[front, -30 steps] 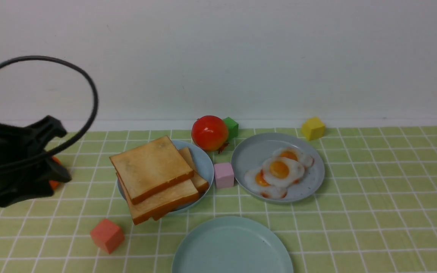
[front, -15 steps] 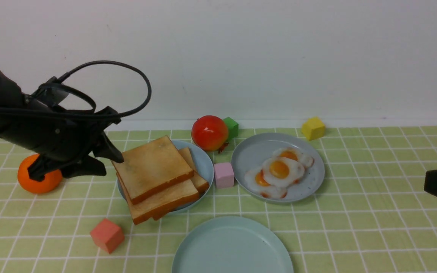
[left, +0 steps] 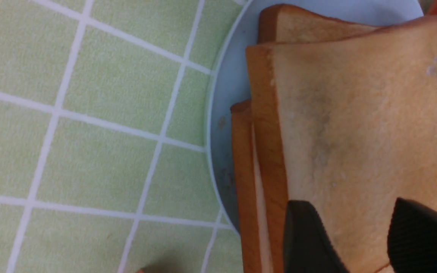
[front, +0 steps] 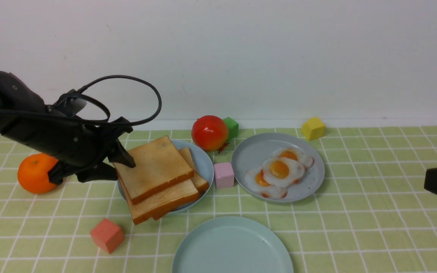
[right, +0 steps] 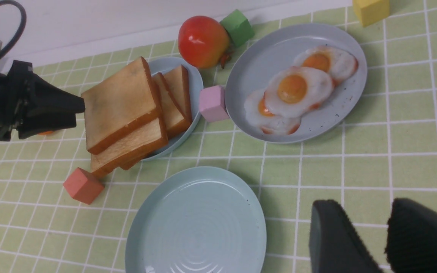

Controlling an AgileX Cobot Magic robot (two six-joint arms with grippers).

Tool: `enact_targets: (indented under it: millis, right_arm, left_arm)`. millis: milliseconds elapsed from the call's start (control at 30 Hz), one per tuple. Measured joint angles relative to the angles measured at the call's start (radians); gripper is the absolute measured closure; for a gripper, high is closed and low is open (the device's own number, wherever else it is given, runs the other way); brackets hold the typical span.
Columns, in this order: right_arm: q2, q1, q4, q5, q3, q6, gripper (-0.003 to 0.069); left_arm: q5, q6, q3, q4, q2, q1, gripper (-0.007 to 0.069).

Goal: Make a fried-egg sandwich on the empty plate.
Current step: Use the left arm to grab a slice of bread

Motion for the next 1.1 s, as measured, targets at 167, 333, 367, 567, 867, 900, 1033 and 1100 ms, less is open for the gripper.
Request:
enact_targets:
  millis: [167,333,367,567,867,900,1033,1100]
  right_arm:
    - [0.0,0.0,0.0,0.0,0.0,0.0,0.0418]
    - [0.0,0.0,0.0,0.0,0.0,0.0,0.0418]
    - [0.0,0.0,0.0,0.0,0.0,0.0,0.0418]
    - [0.0,0.0,-0.001,0.0,0.0,0.0,0.0418]
    - [0.0,0.0,-0.011,-0.001,0.0,0.0,0.0418]
    - [0.0,0.0,-0.014,-0.001,0.0,0.0,0.0418]
    - [0.0,0.0,-0.021,-0.001,0.0,0.0,0.0418]
    - [0.0,0.0,-0.022,-0.001,0.0,0.0,0.0418]
  left_arm:
    - [-0.012,0.013,0.0,-0.014,0.005,0.0,0.0302]
    - [-0.012,0.013,-0.001,-0.01,0.005,0.0,0.0302]
    - [-0.012,0.013,-0.001,-0.01,0.005,0.0,0.0302]
    - [-0.013,0.013,-0.001,-0.008,0.02,0.0,0.0302]
    - [-0.041,0.013,-0.001,-0.038,0.06,0.0,0.0305]
    - [-0.044,0.013,-0.001,-0.044,0.063,0.0,0.0307]
    - [-0.047,0.014,-0.001,-0.05,0.07,0.0,0.0346]
    - [-0.048,0.014,-0.001,-0.049,0.072,0.0,0.0385]
